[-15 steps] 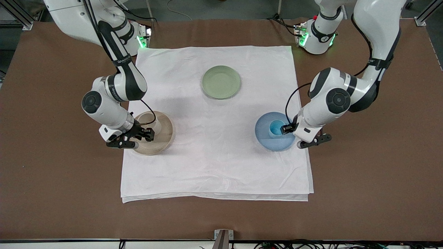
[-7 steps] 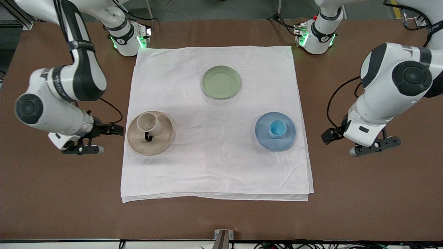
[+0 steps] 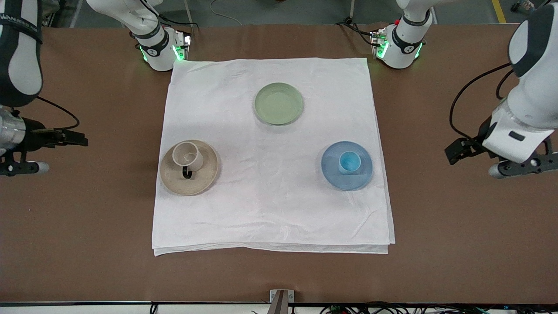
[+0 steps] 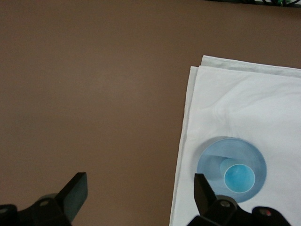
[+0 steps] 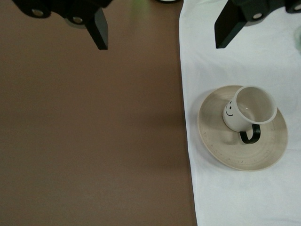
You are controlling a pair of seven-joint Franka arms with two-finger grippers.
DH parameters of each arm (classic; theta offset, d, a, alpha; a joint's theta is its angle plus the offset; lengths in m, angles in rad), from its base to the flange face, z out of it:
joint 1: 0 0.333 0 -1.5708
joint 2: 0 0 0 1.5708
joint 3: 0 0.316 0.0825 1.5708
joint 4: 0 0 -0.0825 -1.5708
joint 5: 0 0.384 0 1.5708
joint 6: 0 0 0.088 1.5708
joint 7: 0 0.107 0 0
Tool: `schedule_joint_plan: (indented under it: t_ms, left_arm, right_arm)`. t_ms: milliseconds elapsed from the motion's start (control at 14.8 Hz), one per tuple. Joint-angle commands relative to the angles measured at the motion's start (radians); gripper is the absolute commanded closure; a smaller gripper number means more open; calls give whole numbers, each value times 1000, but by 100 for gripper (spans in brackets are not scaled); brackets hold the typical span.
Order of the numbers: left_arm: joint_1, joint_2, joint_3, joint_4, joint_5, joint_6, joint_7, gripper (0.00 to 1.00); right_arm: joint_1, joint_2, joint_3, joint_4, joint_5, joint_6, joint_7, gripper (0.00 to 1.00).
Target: Place blue cup in blue plate and white mug in gray plate
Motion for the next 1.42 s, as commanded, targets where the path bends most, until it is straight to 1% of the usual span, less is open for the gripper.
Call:
schedule_joint_plan:
  t_ms: [0,68,203,339,407,542,610,746,881,1017,1085,1153,1220,1288,1356]
  left_arm:
    - [-45,-116,109,-26,-66,-82,88,0]
    - [-69,-135,156,-40,-86,-91,118,0]
    - [-108,-164,245,-61,-138,-119,190,0]
    - [-123,-195,304,-89,-169,-119,243,0]
    - [-123,-210,318,-106,-174,-119,267,0]
    - [-111,-227,321,-129,-191,-120,297,0]
    - [-111,-230,321,-129,-191,-122,298,0]
    - [-111,-233,321,-132,-191,-123,304,0]
    - [-111,-233,321,-135,-192,-123,303,0]
    - [-112,-231,318,-135,-192,-123,303,0]
    - [-114,-228,315,-132,-191,-123,303,0]
    - [-115,-225,315,-127,-191,-123,304,0]
    - [-117,-222,313,-126,-191,-123,304,0]
    - [-119,-221,313,-126,-189,-123,304,0]
    - [-119,-219,313,-126,-191,-123,304,0]
  right_arm:
    - [1,4,8,38,-25,-38,7,0]
    - [-6,5,8,42,-27,-39,7,0]
    - [-13,11,7,100,-25,-40,12,0]
    - [-26,11,8,116,-25,-40,10,0]
    - [-27,11,8,117,-19,-42,9,0]
    - [-21,4,10,118,-5,-48,9,0]
    - [-12,-13,15,113,-10,-83,3,0]
    - [-9,-62,19,101,-14,-112,0,0]
    - [-7,-129,19,41,-22,-103,-2,0]
    - [-13,-171,28,10,-49,-103,-2,0]
    - [-45,-196,75,-8,-54,-103,-2,0]
    - [-112,-222,150,-37,-57,-97,-1,0]
    - [-142,-258,213,-77,-82,-76,4,0]
    - [-145,-294,225,-124,-100,-51,10,0]
    - [-150,-327,226,-167,-100,-23,10,0]
